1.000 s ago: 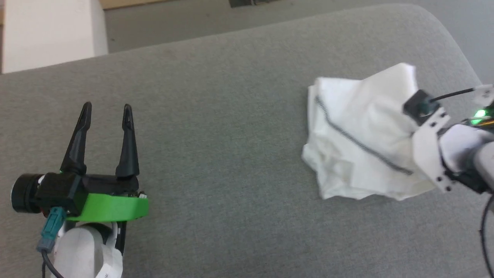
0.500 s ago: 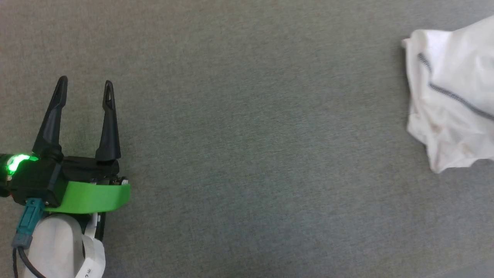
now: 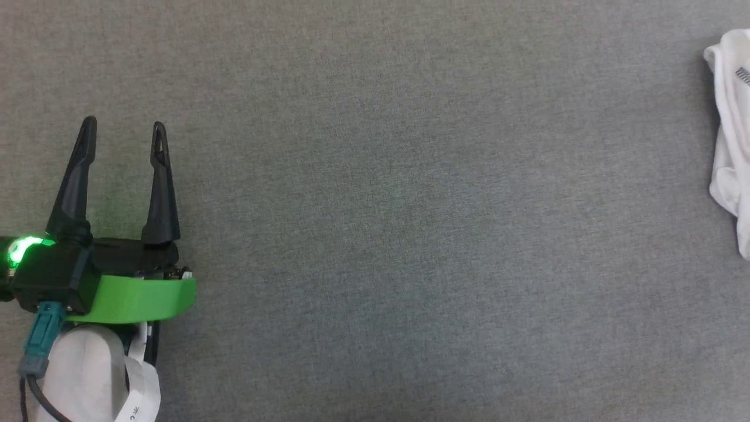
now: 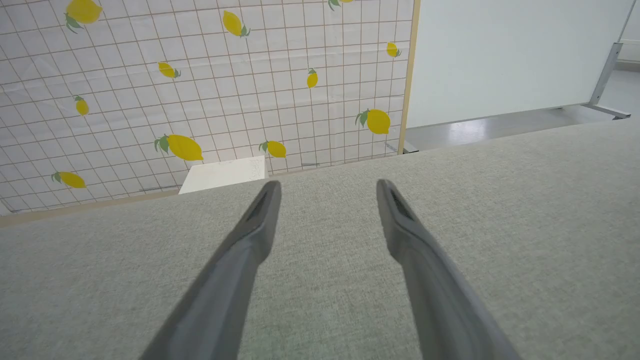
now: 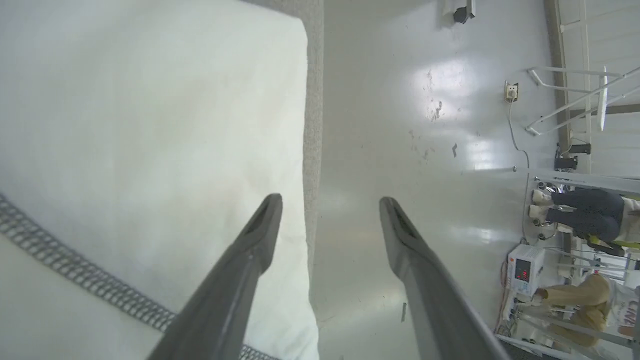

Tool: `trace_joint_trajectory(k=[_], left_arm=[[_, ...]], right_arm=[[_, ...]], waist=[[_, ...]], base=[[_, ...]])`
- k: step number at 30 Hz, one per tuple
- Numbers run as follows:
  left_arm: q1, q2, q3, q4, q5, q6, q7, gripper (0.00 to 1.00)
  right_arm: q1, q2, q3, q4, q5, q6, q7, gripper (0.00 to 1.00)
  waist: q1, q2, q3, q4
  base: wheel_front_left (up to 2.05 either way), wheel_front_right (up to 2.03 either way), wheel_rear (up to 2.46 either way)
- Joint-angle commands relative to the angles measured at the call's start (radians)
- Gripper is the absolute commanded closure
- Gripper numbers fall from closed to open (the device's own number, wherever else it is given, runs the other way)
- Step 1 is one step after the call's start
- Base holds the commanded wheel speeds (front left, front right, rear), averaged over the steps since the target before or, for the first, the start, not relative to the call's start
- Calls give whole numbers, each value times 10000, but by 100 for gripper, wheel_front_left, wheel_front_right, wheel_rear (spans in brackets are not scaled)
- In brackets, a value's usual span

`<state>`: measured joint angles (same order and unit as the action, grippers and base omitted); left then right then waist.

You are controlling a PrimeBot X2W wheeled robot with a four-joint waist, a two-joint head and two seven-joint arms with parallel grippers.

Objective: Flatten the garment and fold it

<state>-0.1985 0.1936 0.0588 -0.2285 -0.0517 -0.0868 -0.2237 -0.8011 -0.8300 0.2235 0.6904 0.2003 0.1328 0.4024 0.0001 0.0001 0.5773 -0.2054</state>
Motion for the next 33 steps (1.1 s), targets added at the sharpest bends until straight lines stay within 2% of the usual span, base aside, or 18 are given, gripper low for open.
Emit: trace_joint_trajectory(k=[1, 5, 9, 10, 15, 21, 22, 26, 28, 33], left_arm=[[-36, -41, -1, 69, -102, 75, -126, 0], [23, -199, -22, 381, -174, 195, -240, 0], [123, -461, -62, 698, -248, 371, -320, 0], [167, -606, -40, 838, -298, 503, -344, 0], [342, -917, 194, 1112, -502, 968, -371, 0], [532, -1073, 243, 1330, -628, 1165, -378, 0], [557, -1086, 223, 1386, -623, 1179, -378, 0], [609, -1144, 75, 1672, -575, 1245, -379, 0], [636, -1194, -265, 2134, -491, 1182, -379, 0], [778, -1220, -530, 2896, -405, 1136, -380, 0]], right_arm=[[-223, 210, -461, -91, 27, -21, -538, 0], [-526, 737, -1208, -1018, -245, -21, -2200, 0], [-502, 1660, -1594, -2451, -225, -21, -3529, 0], [-399, 2324, -1790, -3298, -208, -21, -3903, 0], [856, 4486, -2263, -5446, -814, -21, -4557, 0], [3122, 7259, -3062, -7112, -1554, -21, -5581, 0], [3429, 7502, -3099, -7206, -1506, -21, -5733, 0], [4574, 7785, -3418, -7225, -1191, -21, -6259, 0], [5521, 7793, -3306, -6529, -740, -21, -6484, 0], [6344, 7795, -3165, -5777, -459, -21, -6593, 0]], waist=[[-1, -1, -453, 32], [-1, -1, -1175, 195], [-1, -1, -2023, 427], [-1, -1, -2425, 564], [-1, -1, -3349, 891], [-1, -1, -4082, 1248], [-1, -1, -4180, 1301], [-1, -1, -4532, 1533], [-1, -1, -4924, 1811], [-1, -1, -5244, 2021]], base=[[0, 0, 0], [0, 0, 0], [0, 0, 0], [0, 0, 0], [0, 0, 0], [0, 0, 0], [0, 0, 0], [0, 0, 0], [0, 0, 0], [0, 0, 0]])
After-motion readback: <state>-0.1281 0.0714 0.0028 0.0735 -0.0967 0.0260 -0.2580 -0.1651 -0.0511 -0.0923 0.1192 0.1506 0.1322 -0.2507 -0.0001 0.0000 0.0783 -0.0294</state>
